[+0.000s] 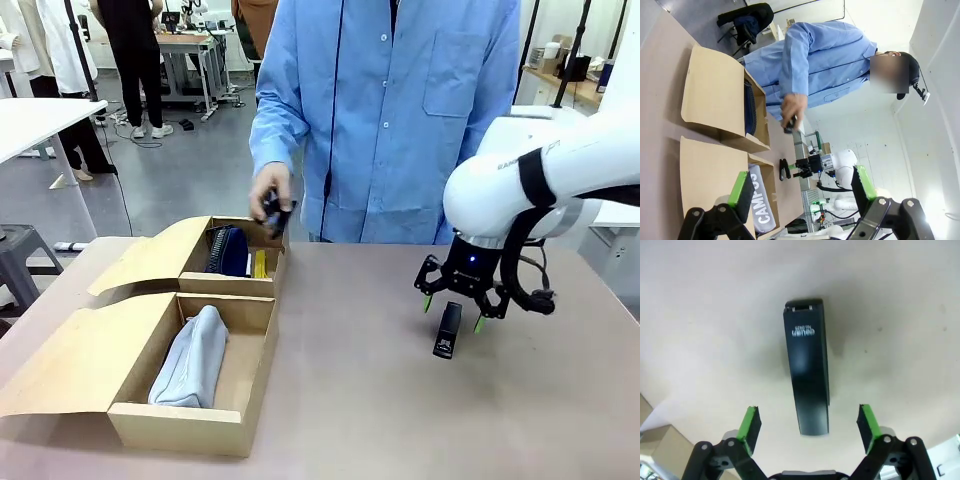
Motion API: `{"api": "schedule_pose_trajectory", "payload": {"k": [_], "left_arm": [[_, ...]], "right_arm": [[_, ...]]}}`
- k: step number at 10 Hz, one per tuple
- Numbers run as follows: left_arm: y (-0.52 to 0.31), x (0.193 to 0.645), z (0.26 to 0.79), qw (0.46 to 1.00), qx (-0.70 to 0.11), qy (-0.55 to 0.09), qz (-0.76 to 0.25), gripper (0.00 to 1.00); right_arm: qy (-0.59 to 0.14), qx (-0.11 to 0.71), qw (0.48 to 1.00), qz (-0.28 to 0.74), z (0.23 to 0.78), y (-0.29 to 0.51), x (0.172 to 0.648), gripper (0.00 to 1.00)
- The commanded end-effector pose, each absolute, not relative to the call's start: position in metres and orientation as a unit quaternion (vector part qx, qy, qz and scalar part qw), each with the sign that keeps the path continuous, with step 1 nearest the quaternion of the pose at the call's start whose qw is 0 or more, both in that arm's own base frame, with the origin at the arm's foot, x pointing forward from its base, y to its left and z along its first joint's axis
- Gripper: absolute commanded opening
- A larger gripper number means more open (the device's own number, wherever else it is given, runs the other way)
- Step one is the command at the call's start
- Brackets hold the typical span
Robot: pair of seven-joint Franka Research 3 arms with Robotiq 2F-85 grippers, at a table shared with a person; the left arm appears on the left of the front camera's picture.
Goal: Place items inside the box.
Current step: Pick up a Pencil pouch or Stapler and place it inside the Mailer Box closest to the robot.
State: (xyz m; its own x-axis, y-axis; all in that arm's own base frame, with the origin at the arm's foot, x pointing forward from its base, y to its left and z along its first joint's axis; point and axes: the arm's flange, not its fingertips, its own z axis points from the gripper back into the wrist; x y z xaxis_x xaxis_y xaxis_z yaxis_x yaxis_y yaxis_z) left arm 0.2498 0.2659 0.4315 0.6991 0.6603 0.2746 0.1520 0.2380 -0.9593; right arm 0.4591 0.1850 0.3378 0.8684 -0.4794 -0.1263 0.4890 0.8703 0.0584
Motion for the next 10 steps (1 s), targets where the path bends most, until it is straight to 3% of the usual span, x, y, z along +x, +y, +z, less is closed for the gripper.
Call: {"api": "schedule_pose_trajectory", "payload": {"k": [1,4,5,6,7,8,9,10], "left_arm": [[0.2652,0.2508,0.4334,0.699,-0.594,-0.358,0.172,1.0],[0.2652,0.2508,0.4334,0.699,-0.594,-0.358,0.172,1.0],[0.2652,0.2508,0.4334,0.699,-0.594,-0.358,0.172,1.0],[0.2652,0.2508,0.4334,0.699,-0.594,-0.358,0.172,1.0],[0.2652,0.2508,0.4334,0.699,-0.594,-0.358,0.172,1.0],[0.2652,0.2508,0.4334,0.699,-0.594,-0.358,0.172,1.0],[0.2652,0.2508,0.4334,0.699,-0.594,-0.358,0.172,1.0],[0.2652,0.2508,0.4334,0.699,-0.594,-0.358,0.172,1.0]], "right_arm": [[0.057,0.034,0.965,-0.252,0.3124,0.1975,0.4776,1.0],[0.043,0.024,0.966,-0.253,0.3084,0.1952,0.478,1.0],[0.05,0.019,0.965,-0.258,0.3078,0.1925,0.4787,0.44],[0.053,0.017,0.965,-0.257,0.3073,0.1916,0.4781,0.44],[0.056,0.011,0.965,-0.254,0.3062,0.1929,0.4784,0.0],[0.056,0.008,0.966,-0.251,0.3062,0.1941,0.4792,0.38],[0.056,0.006,0.967,-0.248,0.3074,0.1949,0.4796,0.0],[0.055,0.003,0.968,-0.246,0.3089,0.1949,0.4794,0.0]]}}
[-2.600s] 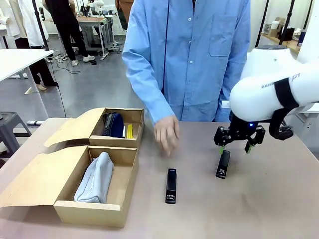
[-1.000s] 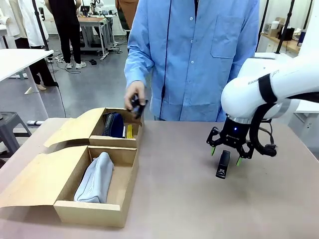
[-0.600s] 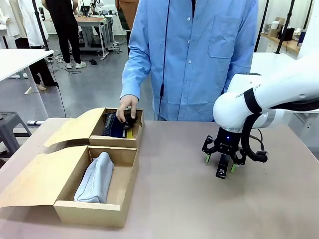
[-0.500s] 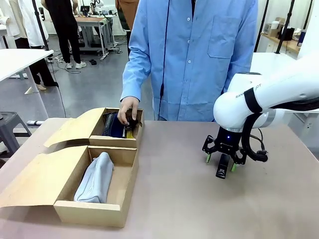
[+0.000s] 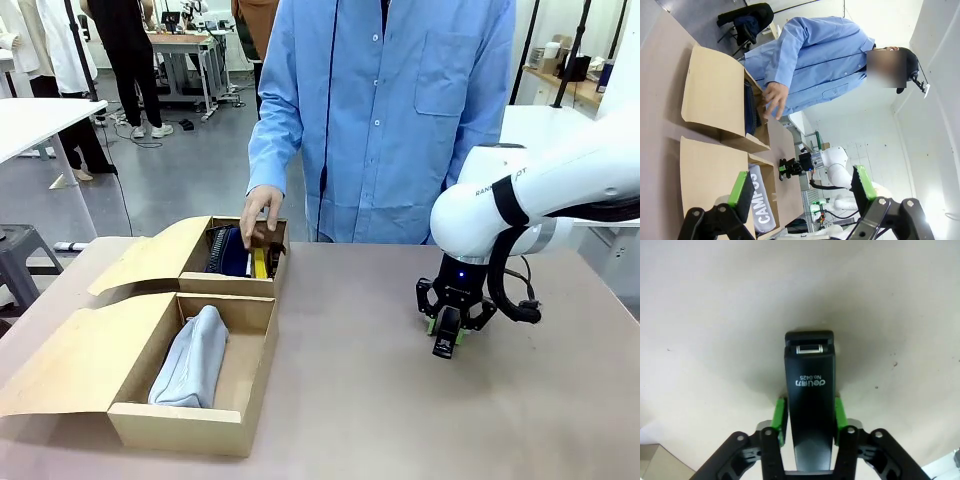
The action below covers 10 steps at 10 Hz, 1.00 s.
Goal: Place items inside the box.
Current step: Pick up a Pencil pouch or Stapler and place it inside the Mailer Box closest to the robot.
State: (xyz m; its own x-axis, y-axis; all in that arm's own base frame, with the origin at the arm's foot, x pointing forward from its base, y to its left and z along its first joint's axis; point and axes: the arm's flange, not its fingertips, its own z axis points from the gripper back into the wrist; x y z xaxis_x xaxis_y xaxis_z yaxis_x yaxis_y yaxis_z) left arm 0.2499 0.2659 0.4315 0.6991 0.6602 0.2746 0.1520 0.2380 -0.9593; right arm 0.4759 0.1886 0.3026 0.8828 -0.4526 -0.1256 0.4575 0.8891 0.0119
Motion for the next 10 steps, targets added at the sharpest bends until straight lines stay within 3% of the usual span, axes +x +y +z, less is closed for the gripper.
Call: {"api": "schedule_pose_trajectory", "payload": {"k": [1,4,5,8,10], "left_arm": [[0.265,0.251,0.433,0.699,-0.594,-0.358,0.172,1.0],[0.265,0.251,0.433,0.699,-0.594,-0.358,0.172,1.0],[0.265,0.251,0.433,0.699,-0.594,-0.358,0.172,1.0],[0.265,0.251,0.433,0.699,-0.594,-0.358,0.172,1.0],[0.265,0.251,0.433,0.699,-0.594,-0.358,0.172,1.0]], "right_arm": [[0.057,-0.003,0.967,-0.246,0.309,0.195,0.479,0.0],[0.055,-0.004,0.97,-0.235,0.321,0.194,0.474,0.0],[0.047,0.007,0.977,-0.206,0.351,0.196,0.459,0.0],[0.081,0.027,0.996,-0.014,0.469,0.236,0.362,0.0],[0.018,0.046,0.99,0.135,0.483,0.282,0.321,0.0]]}}
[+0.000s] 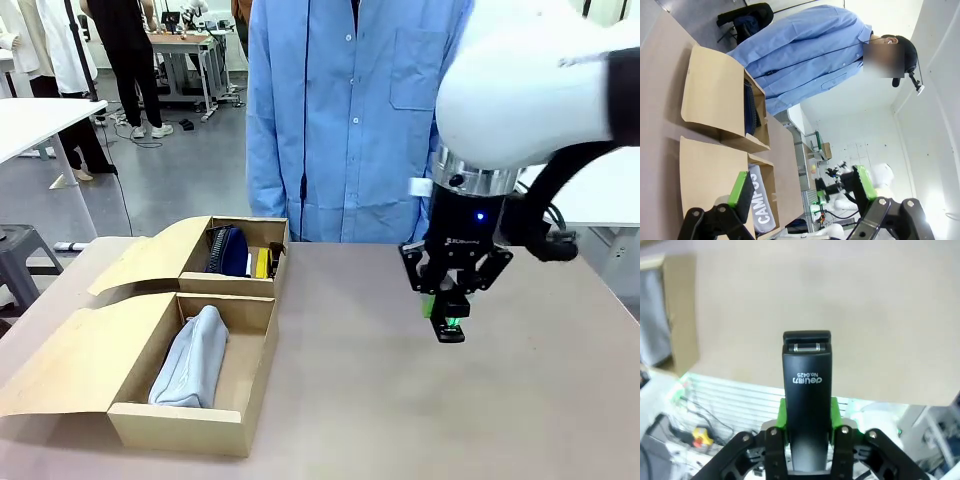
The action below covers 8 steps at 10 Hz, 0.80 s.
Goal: Place items inside the box.
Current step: Pick up a Pencil pouch or Stapler and place it inside the Mailer Box closest to the robot.
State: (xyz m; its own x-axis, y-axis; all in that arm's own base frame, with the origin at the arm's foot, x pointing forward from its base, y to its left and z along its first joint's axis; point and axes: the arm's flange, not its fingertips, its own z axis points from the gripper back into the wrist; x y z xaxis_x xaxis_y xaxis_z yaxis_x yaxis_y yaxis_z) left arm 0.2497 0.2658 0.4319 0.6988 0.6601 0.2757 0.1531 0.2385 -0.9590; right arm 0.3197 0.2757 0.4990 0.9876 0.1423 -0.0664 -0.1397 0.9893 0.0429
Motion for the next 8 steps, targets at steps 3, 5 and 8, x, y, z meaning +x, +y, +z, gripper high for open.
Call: {"api": "schedule_pose_trajectory", "payload": {"k": [3,5,8], "left_arm": [[0.265,0.251,0.433,0.699,-0.594,-0.358,0.172,1.0],[0.265,0.251,0.433,0.699,-0.594,-0.358,0.172,1.0],[0.265,0.251,0.433,0.699,-0.594,-0.358,0.172,1.0]], "right_arm": [[0.035,0.019,0.997,0.071,0.499,0.276,0.32,0.19],[0.023,-0.053,0.983,0.176,0.501,0.342,0.288,0.37],[0.037,0.0,0.996,0.075,0.503,0.5,0.318,0.37]]}}
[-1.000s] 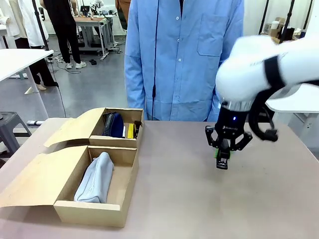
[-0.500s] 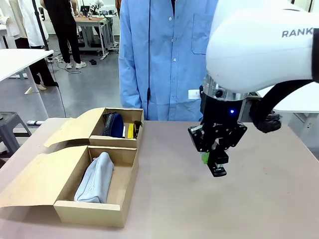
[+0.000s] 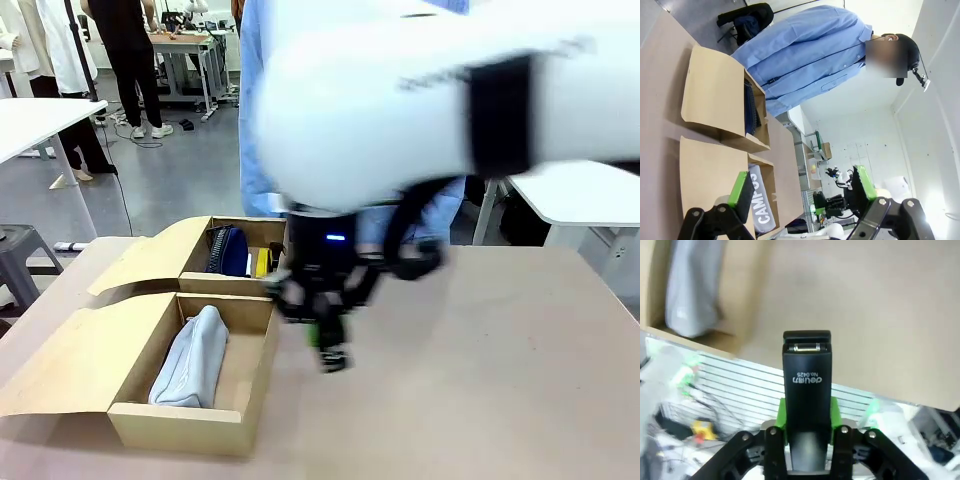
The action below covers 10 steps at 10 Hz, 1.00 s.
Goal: Place items inside the box.
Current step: Pick up a Pencil pouch or Stapler and place it inside the Mailer Box closest to the robot.
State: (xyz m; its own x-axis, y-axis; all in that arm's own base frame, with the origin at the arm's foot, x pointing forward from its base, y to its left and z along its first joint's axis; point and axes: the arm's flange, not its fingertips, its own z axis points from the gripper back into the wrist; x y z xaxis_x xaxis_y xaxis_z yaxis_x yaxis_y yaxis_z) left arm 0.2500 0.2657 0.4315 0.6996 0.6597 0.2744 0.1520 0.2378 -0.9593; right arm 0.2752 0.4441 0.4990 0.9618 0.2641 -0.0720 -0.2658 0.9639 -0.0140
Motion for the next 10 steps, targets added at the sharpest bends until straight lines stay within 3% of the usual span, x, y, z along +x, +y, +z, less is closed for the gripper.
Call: {"api": "schedule_pose_trajectory", "payload": {"k": [1,4,5,6,7,8,10], "left_arm": [[0.265,0.251,0.433,0.699,-0.594,-0.358,0.172,1.0],[0.265,0.251,0.433,0.699,-0.594,-0.358,0.172,1.0],[0.265,0.251,0.433,0.699,-0.594,-0.358,0.172,1.0],[0.265,0.251,0.433,0.699,-0.594,-0.358,0.172,1.0],[0.265,0.251,0.433,0.699,-0.594,-0.358,0.172,1.0],[0.265,0.251,0.433,0.699,-0.594,-0.358,0.172,1.0],[0.265,0.251,0.433,0.699,-0.594,-0.358,0.172,1.0]], "right_arm": [[0.049,0.011,0.997,0.051,0.492,0.534,0.325,0.37],[-0.018,0.014,1.0,0.003,0.448,0.578,0.335,0.37],[-0.028,0.039,0.998,0.037,0.45,0.564,0.337,0.37],[0.018,0.022,0.999,0.028,0.438,0.566,0.331,0.37],[0.001,0.028,0.999,0.027,0.432,0.573,0.337,0.37],[0.024,-0.026,0.999,0.023,0.424,0.57,0.336,0.37],[0.038,-0.024,0.999,0.005,0.405,0.574,0.339,0.37]]}}
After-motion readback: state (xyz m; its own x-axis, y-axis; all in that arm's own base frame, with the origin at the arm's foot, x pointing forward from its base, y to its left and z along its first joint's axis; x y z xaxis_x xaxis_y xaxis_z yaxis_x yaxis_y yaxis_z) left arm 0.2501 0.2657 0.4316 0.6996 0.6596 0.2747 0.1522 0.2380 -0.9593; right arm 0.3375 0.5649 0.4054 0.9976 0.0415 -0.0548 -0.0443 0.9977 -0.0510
